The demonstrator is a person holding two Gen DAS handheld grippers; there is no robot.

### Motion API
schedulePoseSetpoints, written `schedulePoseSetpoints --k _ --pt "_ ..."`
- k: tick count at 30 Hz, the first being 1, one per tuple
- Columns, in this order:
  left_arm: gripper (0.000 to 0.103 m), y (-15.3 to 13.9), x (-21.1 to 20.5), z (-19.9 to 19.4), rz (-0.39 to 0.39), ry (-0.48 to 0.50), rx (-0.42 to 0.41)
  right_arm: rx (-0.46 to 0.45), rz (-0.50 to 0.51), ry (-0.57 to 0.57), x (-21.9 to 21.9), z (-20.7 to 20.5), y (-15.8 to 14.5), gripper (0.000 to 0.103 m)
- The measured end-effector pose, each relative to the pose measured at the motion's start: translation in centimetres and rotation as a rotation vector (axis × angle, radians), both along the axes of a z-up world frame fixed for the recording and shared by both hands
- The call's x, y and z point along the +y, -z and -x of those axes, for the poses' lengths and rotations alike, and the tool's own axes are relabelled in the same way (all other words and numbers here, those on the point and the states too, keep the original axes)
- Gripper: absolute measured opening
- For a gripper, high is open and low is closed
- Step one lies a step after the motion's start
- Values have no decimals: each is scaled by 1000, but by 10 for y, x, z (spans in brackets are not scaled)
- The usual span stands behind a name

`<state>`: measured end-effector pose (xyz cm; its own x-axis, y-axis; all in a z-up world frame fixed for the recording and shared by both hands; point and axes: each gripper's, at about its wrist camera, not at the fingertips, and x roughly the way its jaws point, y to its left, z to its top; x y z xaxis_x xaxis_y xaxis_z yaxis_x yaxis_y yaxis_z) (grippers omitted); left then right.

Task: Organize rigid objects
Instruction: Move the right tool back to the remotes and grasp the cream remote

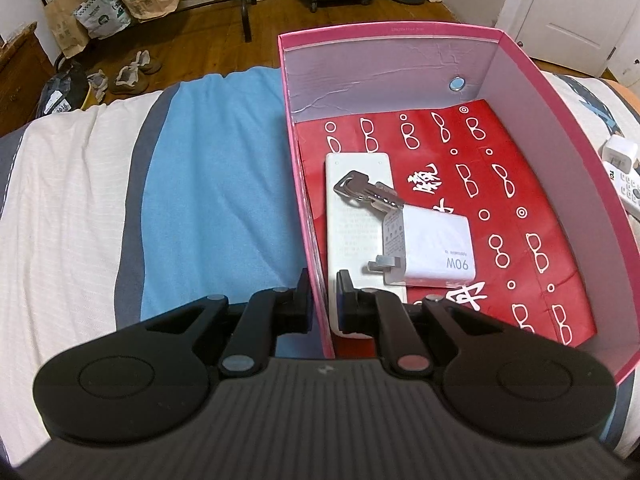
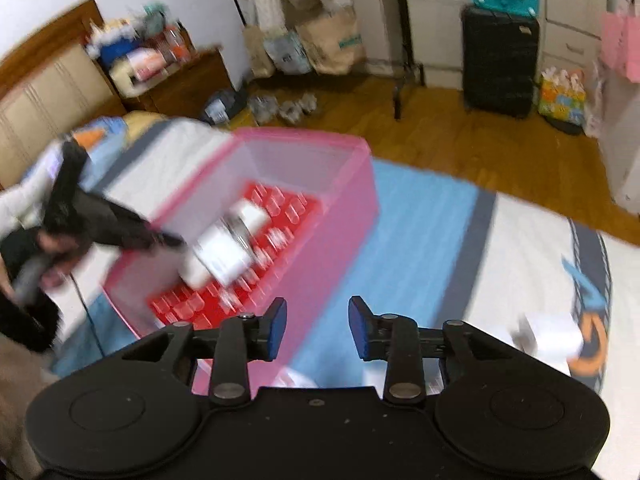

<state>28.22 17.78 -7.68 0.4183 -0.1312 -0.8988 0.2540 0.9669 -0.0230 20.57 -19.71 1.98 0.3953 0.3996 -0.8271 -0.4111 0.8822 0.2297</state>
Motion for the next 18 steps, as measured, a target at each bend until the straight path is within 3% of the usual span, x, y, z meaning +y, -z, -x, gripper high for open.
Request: schedulePoseSetpoints --k 4,7,12,15,18 --pt "10 1 3 0 12 -8 8 67 100 28 -12 5 30 43" --pt "10 1 3 -1 10 -12 8 128 106 114 -29 10 45 49" --pt "11 1 2 1 0 -11 5 258 -12 349 -70 8 65 51" --pt "11 1 2 2 2 -13 6 319 -83 488 -93 6 78 57" --pt "11 0 2 3 7 -14 5 353 -154 612 -106 7 93 74"
